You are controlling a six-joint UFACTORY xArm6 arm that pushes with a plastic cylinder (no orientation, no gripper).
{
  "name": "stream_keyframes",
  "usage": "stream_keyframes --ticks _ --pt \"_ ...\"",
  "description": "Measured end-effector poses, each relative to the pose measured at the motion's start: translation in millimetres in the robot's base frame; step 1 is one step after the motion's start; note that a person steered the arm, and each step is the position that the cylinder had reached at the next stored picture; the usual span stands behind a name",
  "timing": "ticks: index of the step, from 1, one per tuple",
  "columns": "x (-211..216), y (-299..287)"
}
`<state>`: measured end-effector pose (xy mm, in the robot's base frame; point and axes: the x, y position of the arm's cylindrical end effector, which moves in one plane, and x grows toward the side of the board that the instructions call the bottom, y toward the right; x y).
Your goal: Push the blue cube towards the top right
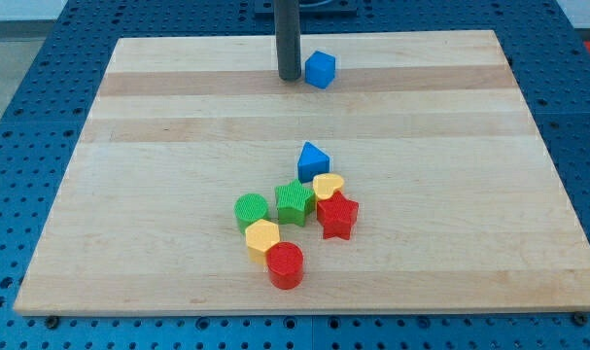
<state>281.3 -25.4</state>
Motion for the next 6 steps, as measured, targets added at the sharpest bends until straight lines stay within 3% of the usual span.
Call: stream_keyframes --ticks 4,6 --pt "2 147" --pt "-9 169"
